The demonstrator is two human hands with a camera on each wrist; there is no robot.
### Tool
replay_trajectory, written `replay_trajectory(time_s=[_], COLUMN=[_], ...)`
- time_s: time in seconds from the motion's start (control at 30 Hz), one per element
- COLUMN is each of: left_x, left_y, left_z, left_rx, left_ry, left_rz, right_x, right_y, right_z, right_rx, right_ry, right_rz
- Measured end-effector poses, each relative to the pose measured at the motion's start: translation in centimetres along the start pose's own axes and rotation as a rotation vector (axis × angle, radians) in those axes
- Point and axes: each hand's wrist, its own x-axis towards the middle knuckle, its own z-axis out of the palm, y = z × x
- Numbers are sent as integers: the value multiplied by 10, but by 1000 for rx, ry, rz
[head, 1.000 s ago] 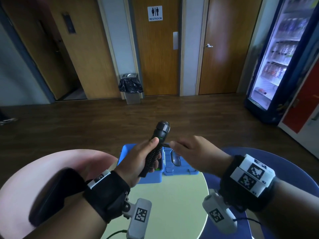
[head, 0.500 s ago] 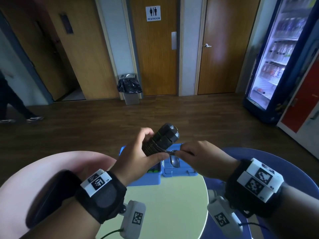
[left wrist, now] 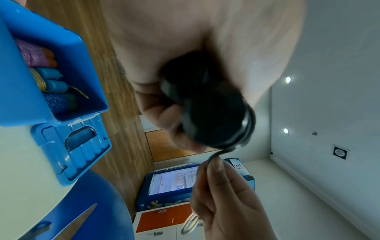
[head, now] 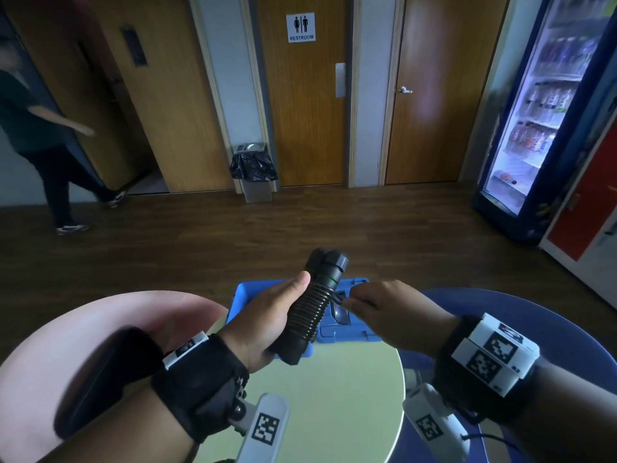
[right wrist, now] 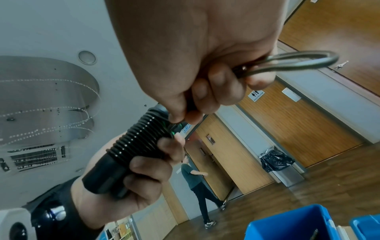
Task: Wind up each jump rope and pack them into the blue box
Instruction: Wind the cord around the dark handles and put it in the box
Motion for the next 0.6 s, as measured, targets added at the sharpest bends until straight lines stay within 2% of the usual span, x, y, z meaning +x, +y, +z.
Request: replay_trajectory(time_s=[0.1,0.2,0.3,0.37,0.4,0.5,0.6], left_x=[-2,1,9,10,9,6,1], left_y=[-1,-3,-15,-23,-25,-29,-29], left_z=[1,-4,-18,-22,-21,-14,-7], left_rx=[8,117,416,612,642,557,456], left_ry=[-25,52,141,119,98,25,-96], left_rz=[32,97,147,99,65,25,4], right_x=[0,-4,-12,-15,-15,-16,-17], right_y=[1,10,19,23,25,26,33], right_z=[6,12,10,3,-1,-11,-16], right_rx=[-20,-140,-334,-388,-414,-522,-579], right_ry=[-19,-13,162,271,313,388,388], right_rz=[10,15,-151,-261,-302,-335,-327])
